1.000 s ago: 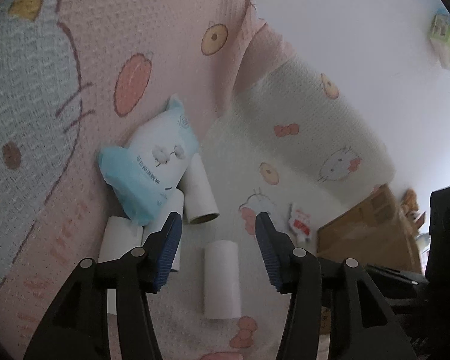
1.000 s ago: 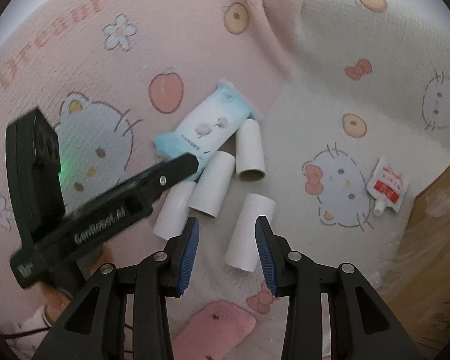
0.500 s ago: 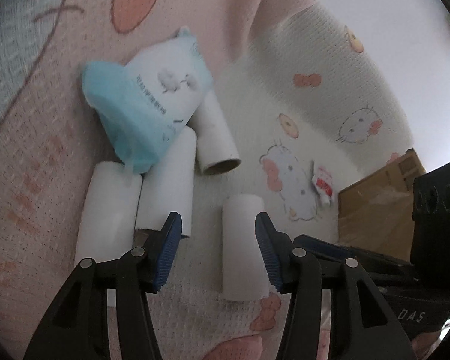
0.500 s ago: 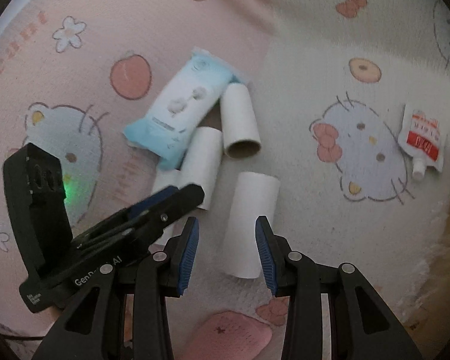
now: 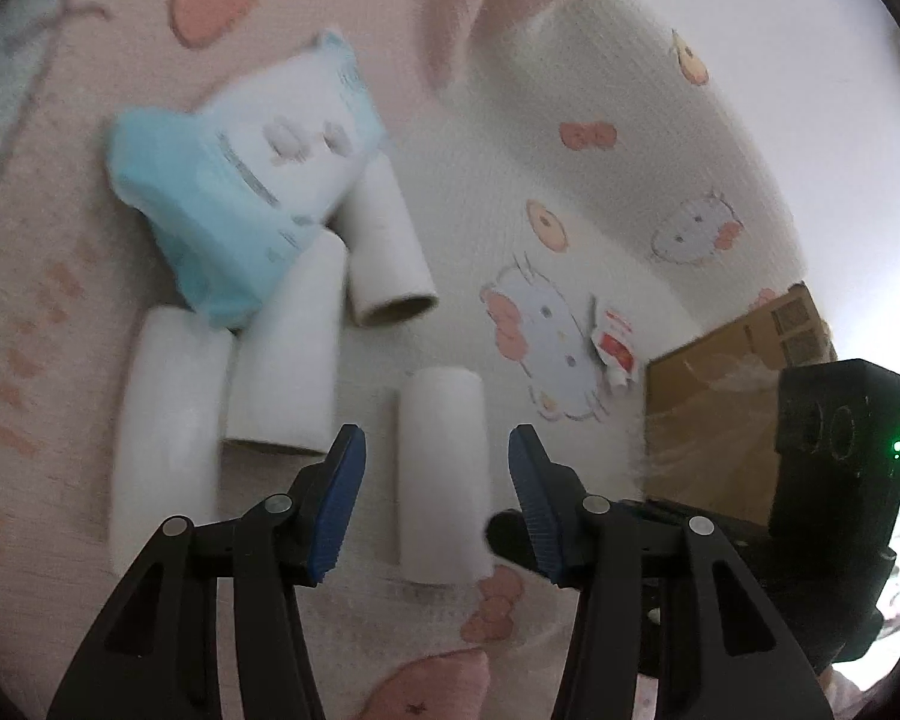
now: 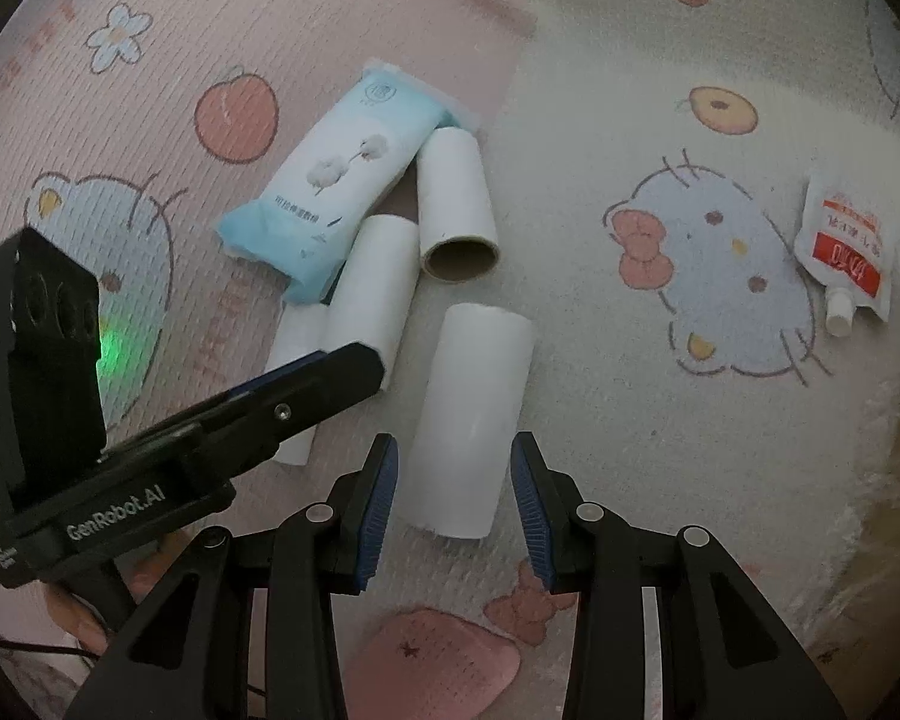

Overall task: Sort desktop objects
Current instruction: 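Close both tools on the standing white roll near the wipes pack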

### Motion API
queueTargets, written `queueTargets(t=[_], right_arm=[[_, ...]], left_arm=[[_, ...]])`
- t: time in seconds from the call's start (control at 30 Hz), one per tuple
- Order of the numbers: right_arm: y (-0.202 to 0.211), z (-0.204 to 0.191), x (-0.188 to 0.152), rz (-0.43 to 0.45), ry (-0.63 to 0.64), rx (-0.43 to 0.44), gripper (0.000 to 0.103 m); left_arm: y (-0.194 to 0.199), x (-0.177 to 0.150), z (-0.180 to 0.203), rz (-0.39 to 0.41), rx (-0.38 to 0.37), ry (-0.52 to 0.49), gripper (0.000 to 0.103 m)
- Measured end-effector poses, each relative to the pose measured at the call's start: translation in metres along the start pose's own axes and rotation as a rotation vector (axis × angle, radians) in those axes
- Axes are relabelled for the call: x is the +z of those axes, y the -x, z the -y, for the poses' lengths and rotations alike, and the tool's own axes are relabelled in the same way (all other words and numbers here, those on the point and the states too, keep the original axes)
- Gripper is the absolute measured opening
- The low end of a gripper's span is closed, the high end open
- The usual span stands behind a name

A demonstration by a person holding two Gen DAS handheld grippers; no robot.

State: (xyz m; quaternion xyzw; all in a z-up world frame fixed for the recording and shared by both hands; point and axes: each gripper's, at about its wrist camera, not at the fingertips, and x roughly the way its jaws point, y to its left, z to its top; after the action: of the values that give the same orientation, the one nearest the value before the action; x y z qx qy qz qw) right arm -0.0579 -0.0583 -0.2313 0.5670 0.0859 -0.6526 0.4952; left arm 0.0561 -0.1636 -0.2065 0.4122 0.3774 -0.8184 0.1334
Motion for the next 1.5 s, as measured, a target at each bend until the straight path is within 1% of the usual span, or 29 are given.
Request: queueTargets(t=[0.1, 0.17, 0.3, 0.4, 0.43, 0.5, 0.63, 0.73, 0.83, 0.97, 1.2, 1.37, 1.43, 1.5], right_arm=[[-0.003, 0.001, -0.002, -0.010, 0.003, 0.005, 0.035], [-0.006, 0.003, -0.002, -0.017, -0.001, 0.001, 0.035], [-0.010, 0.009, -0.004, -0.028, -0.014, 0.002, 0.035], [-0.014, 0.014, -0.007, -0.038, -0.036, 0.007, 0.035], [-0.016, 0.017, -0.008, -0.044, -0.054, 0.023, 0.035], [-0.020, 0.019, -0.010, -0.049, -0.083, 0.050, 0.036], [-0.022, 0.022, -0.011, -0.041, -0.092, 0.053, 0.043], [-0.024, 0.025, -0.010, -0.042, -0.105, 0.073, 0.044], [-0.028, 0.025, -0.011, -0.040, -0.097, 0.077, 0.044], [-0.033, 0.028, -0.015, -0.040, -0.114, 0.116, 0.045], [-0.027, 0.024, -0.017, 0.001, -0.067, 0.121, 0.045], [-0.016, 0.018, -0.019, 0.047, -0.033, 0.125, 0.045], [-0.014, 0.008, -0.016, 0.054, -0.002, 0.115, 0.046], [-0.008, -0.002, 0.000, 0.073, 0.023, 0.093, 0.047]], left_arm=[[-0.014, 0.000, -0.002, -0.067, -0.033, 0.041, 0.049], [-0.023, 0.000, -0.003, -0.105, -0.037, 0.063, 0.049], [-0.035, 0.000, -0.003, -0.148, -0.026, 0.078, 0.049], [-0.045, -0.002, -0.004, -0.176, -0.033, 0.081, 0.049], [-0.047, -0.003, -0.006, -0.175, -0.027, 0.088, 0.049], [-0.048, -0.005, -0.010, -0.171, -0.053, 0.104, 0.047], [-0.049, -0.006, -0.015, -0.166, -0.078, 0.136, 0.047], [-0.050, -0.006, -0.013, -0.156, -0.088, 0.141, 0.046], [-0.051, -0.008, -0.009, -0.164, -0.123, 0.136, 0.046], [-0.049, -0.008, -0.001, -0.146, -0.112, 0.095, 0.046], [-0.037, -0.004, 0.010, -0.104, -0.112, 0.051, 0.046], [-0.021, -0.002, 0.023, -0.058, -0.111, -0.007, 0.046], [-0.013, -0.003, 0.028, -0.038, -0.118, -0.022, 0.046], [-0.004, -0.003, 0.037, -0.014, -0.121, -0.055, 0.046]])
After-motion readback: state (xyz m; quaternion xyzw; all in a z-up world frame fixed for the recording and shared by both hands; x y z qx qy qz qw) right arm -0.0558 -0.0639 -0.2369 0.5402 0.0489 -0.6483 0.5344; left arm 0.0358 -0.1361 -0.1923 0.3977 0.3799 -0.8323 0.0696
